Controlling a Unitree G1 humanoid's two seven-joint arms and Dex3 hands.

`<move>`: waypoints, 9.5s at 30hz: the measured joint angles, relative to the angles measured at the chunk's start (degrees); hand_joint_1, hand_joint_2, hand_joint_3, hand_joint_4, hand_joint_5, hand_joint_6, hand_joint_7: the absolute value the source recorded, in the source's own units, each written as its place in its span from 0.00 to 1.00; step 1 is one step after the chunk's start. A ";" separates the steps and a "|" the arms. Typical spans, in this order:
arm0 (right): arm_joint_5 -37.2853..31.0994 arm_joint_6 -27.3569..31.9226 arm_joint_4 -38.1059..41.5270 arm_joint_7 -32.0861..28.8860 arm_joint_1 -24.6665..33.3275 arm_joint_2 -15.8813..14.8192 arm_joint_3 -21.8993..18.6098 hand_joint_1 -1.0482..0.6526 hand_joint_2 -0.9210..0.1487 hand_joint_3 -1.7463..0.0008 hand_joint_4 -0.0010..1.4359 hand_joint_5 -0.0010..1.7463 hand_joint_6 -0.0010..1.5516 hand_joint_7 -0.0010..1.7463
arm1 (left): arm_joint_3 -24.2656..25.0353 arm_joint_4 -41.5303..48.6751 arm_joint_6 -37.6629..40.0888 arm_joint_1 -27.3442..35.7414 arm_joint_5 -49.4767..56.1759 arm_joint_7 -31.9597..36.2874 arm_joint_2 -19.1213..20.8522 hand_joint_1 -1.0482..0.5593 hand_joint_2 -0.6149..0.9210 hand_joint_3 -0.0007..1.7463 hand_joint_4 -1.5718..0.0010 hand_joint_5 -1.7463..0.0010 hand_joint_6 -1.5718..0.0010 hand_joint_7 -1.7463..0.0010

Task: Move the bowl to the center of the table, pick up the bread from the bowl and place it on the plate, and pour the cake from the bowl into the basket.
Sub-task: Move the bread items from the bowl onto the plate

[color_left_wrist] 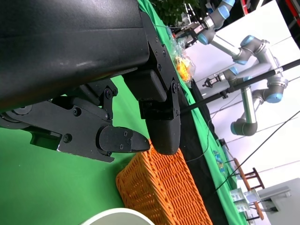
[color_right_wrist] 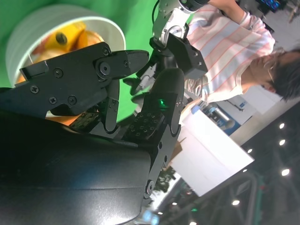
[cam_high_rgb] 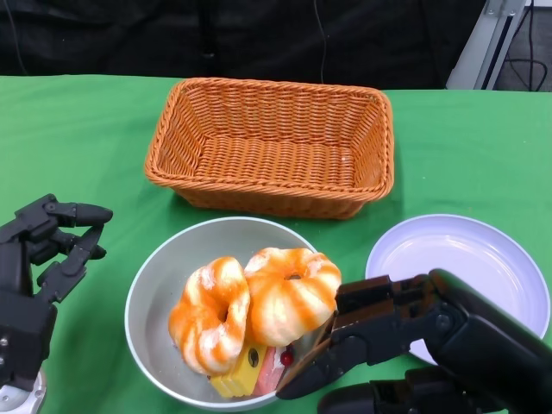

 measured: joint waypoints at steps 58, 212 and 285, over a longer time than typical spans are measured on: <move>-43.46 1.66 25.84 -12.43 -23.97 2.39 16.43 0.23 0.03 1.00 0.26 0.01 0.30 0.00 | -1.01 4.91 0.69 -2.47 -2.83 0.76 -0.31 0.56 1.00 0.16 0.47 0.29 0.43 0.54; -23.70 -21.06 55.19 -34.34 -33.20 10.57 6.26 0.55 0.22 0.62 0.58 0.74 0.62 0.42 | -0.89 9.29 2.42 -5.17 -1.05 3.44 2.24 0.59 1.00 0.18 0.46 0.27 0.44 0.48; -19.55 -22.47 51.36 -31.47 -21.49 -2.30 -9.11 0.60 0.33 0.51 0.55 0.87 0.60 0.48 | -0.83 11.29 2.28 -5.96 -2.17 2.16 3.67 0.59 1.00 0.18 0.45 0.27 0.43 0.49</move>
